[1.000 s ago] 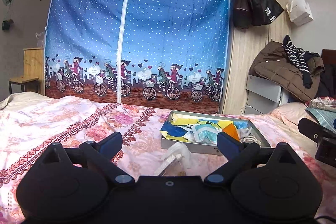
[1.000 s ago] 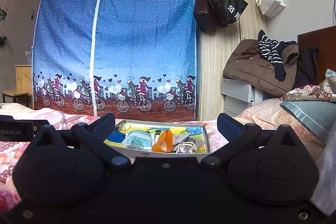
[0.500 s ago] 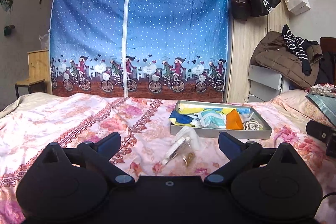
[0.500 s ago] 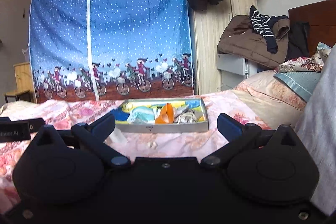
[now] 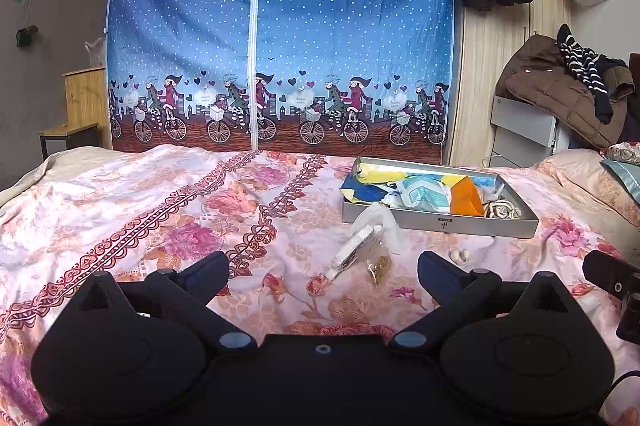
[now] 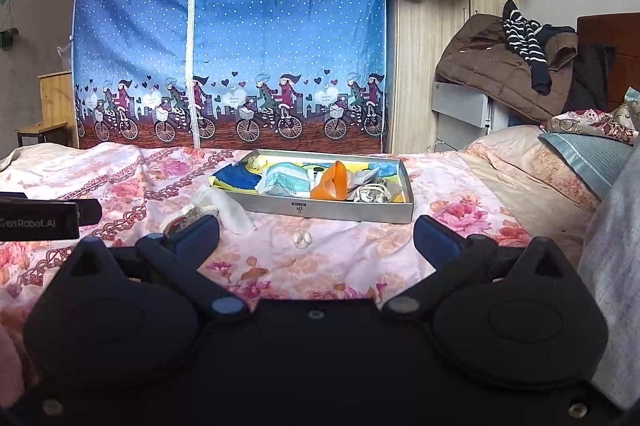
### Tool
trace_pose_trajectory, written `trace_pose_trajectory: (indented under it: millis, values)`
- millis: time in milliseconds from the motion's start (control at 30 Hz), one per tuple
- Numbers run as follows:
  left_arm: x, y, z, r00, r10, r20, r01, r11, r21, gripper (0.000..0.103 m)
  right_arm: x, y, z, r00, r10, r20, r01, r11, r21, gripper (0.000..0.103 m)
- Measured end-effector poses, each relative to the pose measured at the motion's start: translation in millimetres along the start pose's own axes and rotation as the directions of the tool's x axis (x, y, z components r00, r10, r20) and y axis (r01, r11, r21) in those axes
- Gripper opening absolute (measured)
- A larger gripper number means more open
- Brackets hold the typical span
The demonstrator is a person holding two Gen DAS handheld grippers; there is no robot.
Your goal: Organize soft objects
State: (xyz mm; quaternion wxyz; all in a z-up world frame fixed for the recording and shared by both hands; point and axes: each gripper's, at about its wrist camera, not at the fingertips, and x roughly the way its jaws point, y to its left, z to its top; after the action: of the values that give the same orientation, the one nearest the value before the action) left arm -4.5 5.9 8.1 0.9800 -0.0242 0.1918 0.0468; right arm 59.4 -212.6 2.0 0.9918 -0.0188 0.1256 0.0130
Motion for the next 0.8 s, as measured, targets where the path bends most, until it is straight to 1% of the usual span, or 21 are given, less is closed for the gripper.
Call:
trace_pose_trajectory:
  millis: [167,200,300,533,800]
  values:
    - [3,-5,-1,1.000,-0.006,-0.007,0.006,1.000,0.026,0.101,3,3,-4,1.000,-0.008,-0.015,0.008,1.000,0.000,0.103]
    - [3,-6,-2,1.000,-0.008,-0.008,0.008,0.999,0.031,0.101,-5,-1,-8,1.000,-0.007,-0.013,0.008,1.000,0.003,0.103]
    - [4,-8,-2,1.000,0.003,-0.016,-0.003,0.999,0.043,0.101,-5,-2,-9,1.000,-0.009,-0.018,0.009,1.000,0.008,0.103]
    - [8,-7,-2,0.999,0.017,-0.032,-0.016,1.000,0.022,0.101,-14,-8,-11,1.000,-0.006,-0.023,0.007,0.999,0.032,0.103]
    - [13,-7,-3,0.999,0.014,-0.040,-0.013,1.000,0.027,0.101,-10,-5,-13,0.998,-0.015,-0.054,0.017,0.999,0.046,0.103]
